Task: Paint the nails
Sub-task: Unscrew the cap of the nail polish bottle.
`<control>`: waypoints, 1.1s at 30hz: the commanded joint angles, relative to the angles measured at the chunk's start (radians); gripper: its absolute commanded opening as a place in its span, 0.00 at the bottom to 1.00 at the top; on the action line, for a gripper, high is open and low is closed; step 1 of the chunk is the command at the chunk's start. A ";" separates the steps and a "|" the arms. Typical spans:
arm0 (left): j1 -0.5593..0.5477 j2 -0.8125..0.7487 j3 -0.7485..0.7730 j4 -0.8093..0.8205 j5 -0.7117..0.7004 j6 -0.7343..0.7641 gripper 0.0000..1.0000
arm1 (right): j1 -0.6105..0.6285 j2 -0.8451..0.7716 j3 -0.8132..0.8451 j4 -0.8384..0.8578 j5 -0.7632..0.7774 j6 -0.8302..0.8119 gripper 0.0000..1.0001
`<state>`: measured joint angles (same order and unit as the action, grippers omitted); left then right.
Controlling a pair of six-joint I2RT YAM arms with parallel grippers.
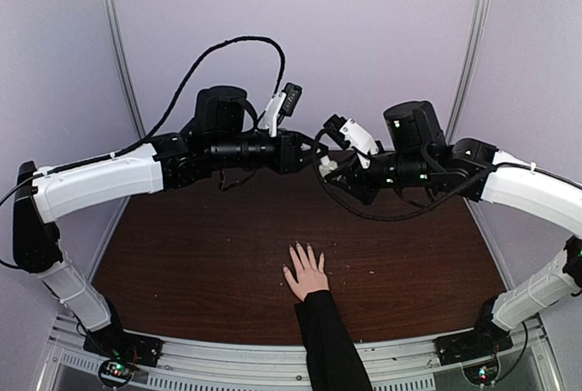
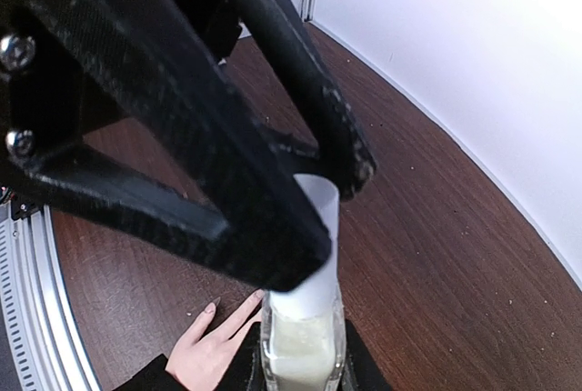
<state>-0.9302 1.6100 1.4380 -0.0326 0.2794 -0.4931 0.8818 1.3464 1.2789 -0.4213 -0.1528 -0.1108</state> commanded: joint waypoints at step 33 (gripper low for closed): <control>-0.015 -0.099 -0.062 0.244 0.768 0.266 0.31 | -0.043 -0.039 0.031 0.145 -0.916 0.100 0.00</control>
<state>-0.9356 1.4925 1.3380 0.1562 1.0035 -0.2485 0.8444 1.3056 1.2732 -0.3351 -1.0248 -0.0372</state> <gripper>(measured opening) 0.340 0.213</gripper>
